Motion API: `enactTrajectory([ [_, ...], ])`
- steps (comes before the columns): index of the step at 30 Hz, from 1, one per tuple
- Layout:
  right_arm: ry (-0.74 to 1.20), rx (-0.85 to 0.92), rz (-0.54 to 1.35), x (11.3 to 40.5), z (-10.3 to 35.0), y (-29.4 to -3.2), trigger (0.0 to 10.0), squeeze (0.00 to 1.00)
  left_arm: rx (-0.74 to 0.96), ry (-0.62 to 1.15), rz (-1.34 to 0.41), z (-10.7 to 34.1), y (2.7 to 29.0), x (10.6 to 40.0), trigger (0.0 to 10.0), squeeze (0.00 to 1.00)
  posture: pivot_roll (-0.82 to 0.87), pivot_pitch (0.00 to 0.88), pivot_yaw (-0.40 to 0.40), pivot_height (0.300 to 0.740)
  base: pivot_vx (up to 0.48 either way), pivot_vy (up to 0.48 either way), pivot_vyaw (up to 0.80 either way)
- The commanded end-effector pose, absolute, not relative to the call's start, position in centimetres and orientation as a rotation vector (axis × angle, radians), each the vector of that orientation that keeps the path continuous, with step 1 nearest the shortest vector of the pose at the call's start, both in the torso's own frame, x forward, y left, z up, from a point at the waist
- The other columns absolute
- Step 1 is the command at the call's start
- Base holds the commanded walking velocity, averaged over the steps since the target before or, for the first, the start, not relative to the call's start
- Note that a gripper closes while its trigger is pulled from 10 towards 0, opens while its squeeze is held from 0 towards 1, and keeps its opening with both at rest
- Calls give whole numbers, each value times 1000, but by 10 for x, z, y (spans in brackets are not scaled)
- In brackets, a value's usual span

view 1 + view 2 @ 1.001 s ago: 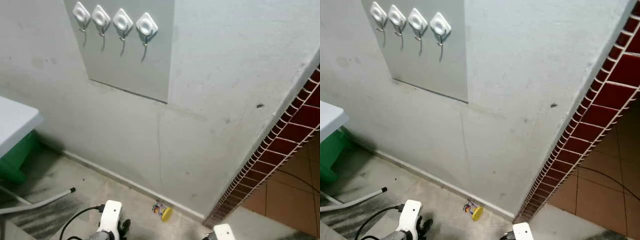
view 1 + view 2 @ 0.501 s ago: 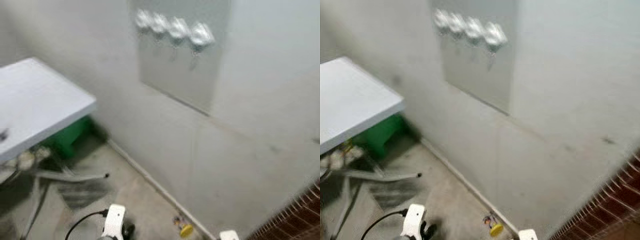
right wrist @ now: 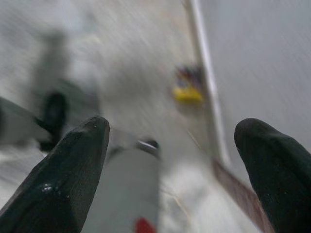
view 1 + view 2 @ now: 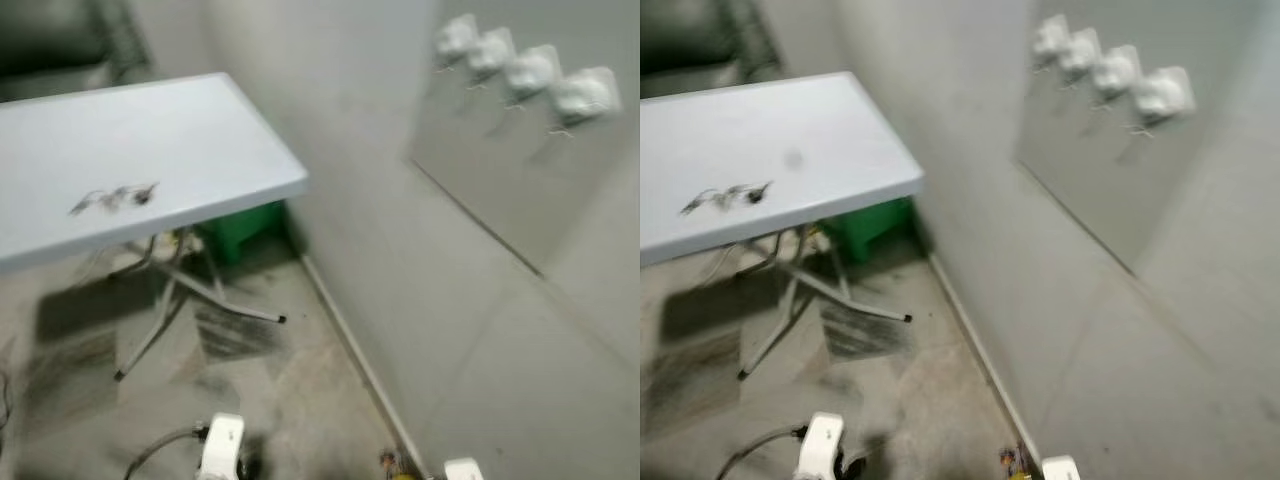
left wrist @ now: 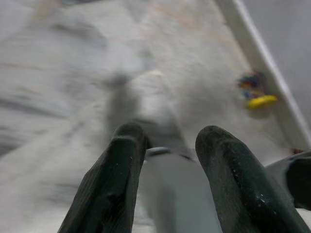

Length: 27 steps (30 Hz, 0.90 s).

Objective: Hang keys on a hook

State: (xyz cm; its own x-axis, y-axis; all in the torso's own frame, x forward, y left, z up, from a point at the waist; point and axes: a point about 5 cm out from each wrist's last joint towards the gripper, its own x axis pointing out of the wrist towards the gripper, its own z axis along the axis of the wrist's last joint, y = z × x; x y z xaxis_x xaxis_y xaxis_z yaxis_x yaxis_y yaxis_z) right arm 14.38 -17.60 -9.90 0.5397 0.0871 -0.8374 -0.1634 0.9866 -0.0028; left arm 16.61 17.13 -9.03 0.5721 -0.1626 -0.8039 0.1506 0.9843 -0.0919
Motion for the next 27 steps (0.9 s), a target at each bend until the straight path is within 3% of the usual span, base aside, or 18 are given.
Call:
enactTrajectory([
  [1, 1027, -92, 134, 133, -102, -185, 10000, 0, -21, 930, -206, -89, 161, 170, 10000, 0, -46, 0, -3, 740, 0, 0, 800],
  [8, 1025, -98, 142, 133, -102, -187, 10000, 0, -21, 936, -195, -90, 164, 169, 10000, 0, -45, 0, -5, 740, 0, 0, 654],
  [23, 991, -27, 114, 135, -100, -189, 10000, 0, -38, 945, -184, -91, 165, 166, 10000, 0, -43, 0, -9, 740, 0, 0, 0],
  [27, 980, -51, 137, 139, -99, -185, 10000, 0, -43, 941, -181, -91, 164, 166, 10000, 0, -41, 0, -10, 740, 0, 262, 0],
])
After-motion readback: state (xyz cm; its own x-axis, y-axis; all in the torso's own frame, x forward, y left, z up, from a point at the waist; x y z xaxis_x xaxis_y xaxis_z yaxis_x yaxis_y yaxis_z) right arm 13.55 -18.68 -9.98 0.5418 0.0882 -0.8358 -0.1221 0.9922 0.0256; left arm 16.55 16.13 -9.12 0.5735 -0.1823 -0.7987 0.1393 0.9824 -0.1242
